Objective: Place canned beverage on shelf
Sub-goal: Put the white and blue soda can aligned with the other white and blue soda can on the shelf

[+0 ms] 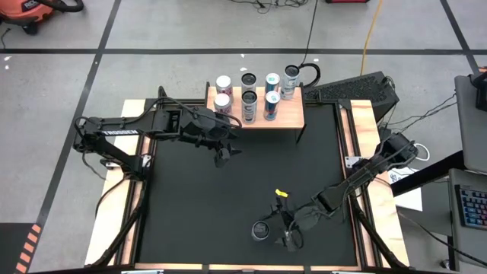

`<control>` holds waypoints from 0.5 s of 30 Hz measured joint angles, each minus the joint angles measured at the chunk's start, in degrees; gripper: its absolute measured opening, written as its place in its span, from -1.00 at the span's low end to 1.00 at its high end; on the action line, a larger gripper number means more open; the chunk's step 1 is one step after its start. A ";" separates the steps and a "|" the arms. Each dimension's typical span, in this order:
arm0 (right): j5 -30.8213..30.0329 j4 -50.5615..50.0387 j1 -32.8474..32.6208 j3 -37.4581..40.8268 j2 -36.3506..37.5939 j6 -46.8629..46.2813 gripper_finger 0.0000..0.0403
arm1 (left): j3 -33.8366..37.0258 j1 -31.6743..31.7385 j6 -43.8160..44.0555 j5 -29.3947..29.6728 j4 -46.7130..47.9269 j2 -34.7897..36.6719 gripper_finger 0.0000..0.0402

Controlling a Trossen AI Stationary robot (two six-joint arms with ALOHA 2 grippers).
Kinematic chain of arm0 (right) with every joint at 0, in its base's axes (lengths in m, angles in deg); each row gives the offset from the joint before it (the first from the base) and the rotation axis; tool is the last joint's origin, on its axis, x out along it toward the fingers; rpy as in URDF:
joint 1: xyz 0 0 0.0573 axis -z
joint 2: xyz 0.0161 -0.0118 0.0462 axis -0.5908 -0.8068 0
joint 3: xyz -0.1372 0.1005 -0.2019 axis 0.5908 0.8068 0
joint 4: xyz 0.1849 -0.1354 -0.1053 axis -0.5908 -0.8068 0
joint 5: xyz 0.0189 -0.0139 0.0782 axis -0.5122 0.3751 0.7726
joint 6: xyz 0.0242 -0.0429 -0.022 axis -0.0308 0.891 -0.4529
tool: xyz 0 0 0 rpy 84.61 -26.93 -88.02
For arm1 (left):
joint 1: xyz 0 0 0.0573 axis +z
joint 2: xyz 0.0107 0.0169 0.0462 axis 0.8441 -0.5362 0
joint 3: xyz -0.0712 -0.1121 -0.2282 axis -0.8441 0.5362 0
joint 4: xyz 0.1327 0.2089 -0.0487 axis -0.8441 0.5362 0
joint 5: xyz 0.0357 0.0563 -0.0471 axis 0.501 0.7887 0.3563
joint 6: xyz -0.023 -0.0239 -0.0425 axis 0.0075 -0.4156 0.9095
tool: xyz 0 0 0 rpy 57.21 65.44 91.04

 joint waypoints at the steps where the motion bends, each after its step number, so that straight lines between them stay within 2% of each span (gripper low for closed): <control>1: -0.01 -0.90 0.00 -0.54 -0.38 -0.10 0.67 | 0.00 0.00 -0.23 0.00 -0.02 0.00 0.33; 10: -0.21 -1.06 0.07 -3.70 -3.21 -0.27 0.67 | 0.00 0.00 -0.27 0.00 -0.02 0.00 0.33; 15: -1.76 -1.74 0.07 -3.74 -3.19 -4.14 0.57 | 0.00 0.00 -0.27 0.00 -0.02 0.00 0.33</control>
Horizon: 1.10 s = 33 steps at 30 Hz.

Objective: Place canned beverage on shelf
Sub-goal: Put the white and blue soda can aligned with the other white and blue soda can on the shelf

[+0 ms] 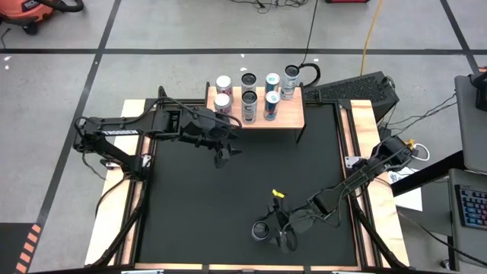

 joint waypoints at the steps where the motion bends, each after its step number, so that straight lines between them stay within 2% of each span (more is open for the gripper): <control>1: -0.14 -0.30 0.00 0.00 0.00 -0.60 0.53 | 0.00 0.00 0.00 0.00 0.00 0.00 0.33; 8: -1.27 -0.62 0.00 0.00 0.00 -1.75 0.30 | 0.00 0.00 0.04 0.00 0.00 0.00 0.33; 20: -1.25 -2.52 0.03 0.02 1.44 -1.83 0.16 | 0.00 0.00 0.02 -0.02 0.00 0.00 0.33; 27: -2.04 -9.36 0.13 0.07 8.01 -2.01 0.15 | 0.00 0.00 0.04 -0.02 0.28 0.00 0.33; 33: -3.27 -19.60 1.25 0.09 15.57 -1.66 0.15 | 0.00 0.00 0.02 -0.02 0.29 0.01 0.33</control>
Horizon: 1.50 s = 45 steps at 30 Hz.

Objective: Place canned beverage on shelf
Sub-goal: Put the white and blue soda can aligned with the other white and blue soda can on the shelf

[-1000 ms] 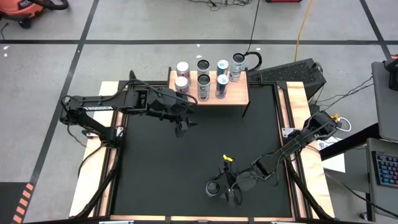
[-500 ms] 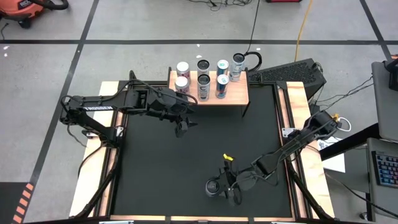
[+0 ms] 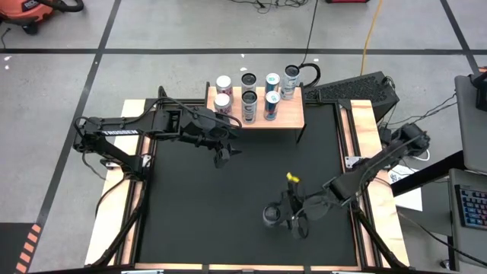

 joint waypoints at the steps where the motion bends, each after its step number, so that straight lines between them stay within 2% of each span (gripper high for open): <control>1: -0.98 -1.77 0.31 0.00 1.42 0.05 0.15 | 0.00 0.00 0.00 0.00 0.02 -0.01 0.33; 11: -7.14 -17.91 5.93 0.00 18.49 3.29 0.15 | 0.00 0.00 -0.02 0.00 0.32 0.01 0.33; 19: -7.05 -21.32 13.38 -0.02 32.54 12.71 0.15 | 0.00 0.00 -0.09 0.00 1.60 -0.01 0.33; 24: -7.09 -21.83 19.35 -0.04 37.81 17.71 0.15 | 0.00 0.02 -0.09 0.00 1.57 -0.01 0.33; 30: -6.90 -21.18 27.02 -0.32 39.09 22.21 0.15 | 0.00 0.00 -0.11 0.00 1.49 -0.01 0.33; 33: -6.07 -21.85 30.99 -3.08 38.01 23.03 0.15 | 0.00 0.00 -0.12 0.00 1.48 -0.01 0.33; 38: 1.28 -25.55 37.61 -10.86 34.88 24.10 0.15 | 0.00 0.00 -1.57 0.00 1.46 -0.01 0.33; 45: 10.91 -36.57 46.77 -22.45 28.98 25.96 0.15 | 0.00 0.00 -2.08 0.00 1.46 -0.01 0.33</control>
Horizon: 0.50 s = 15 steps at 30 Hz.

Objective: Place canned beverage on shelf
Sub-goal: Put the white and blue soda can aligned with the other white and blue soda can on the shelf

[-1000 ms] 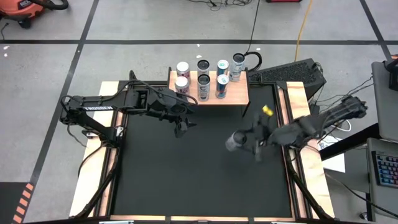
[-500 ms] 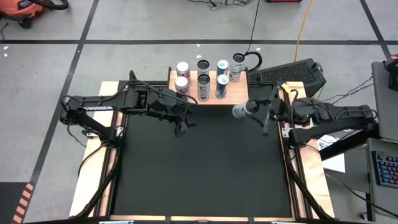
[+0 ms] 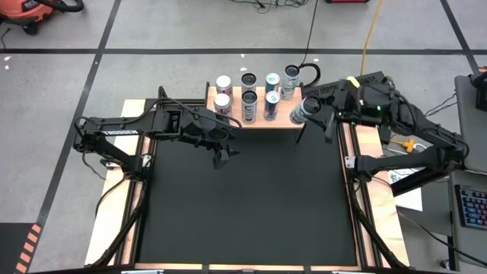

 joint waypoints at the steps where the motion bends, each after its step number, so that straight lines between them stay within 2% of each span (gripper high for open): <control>1: 1.64 -1.02 1.42 -1.18 -0.92 0.34 0.15 | 0.00 0.00 0.00 0.00 0.00 0.00 0.33; 5: 8.34 -3.75 7.26 -4.36 -4.44 0.83 0.15 | 0.00 0.00 0.02 0.00 0.00 0.02 0.33; 15: 30.31 -6.13 21.03 -4.67 -12.97 7.84 0.15 | 0.00 0.00 0.15 0.00 0.02 0.02 0.33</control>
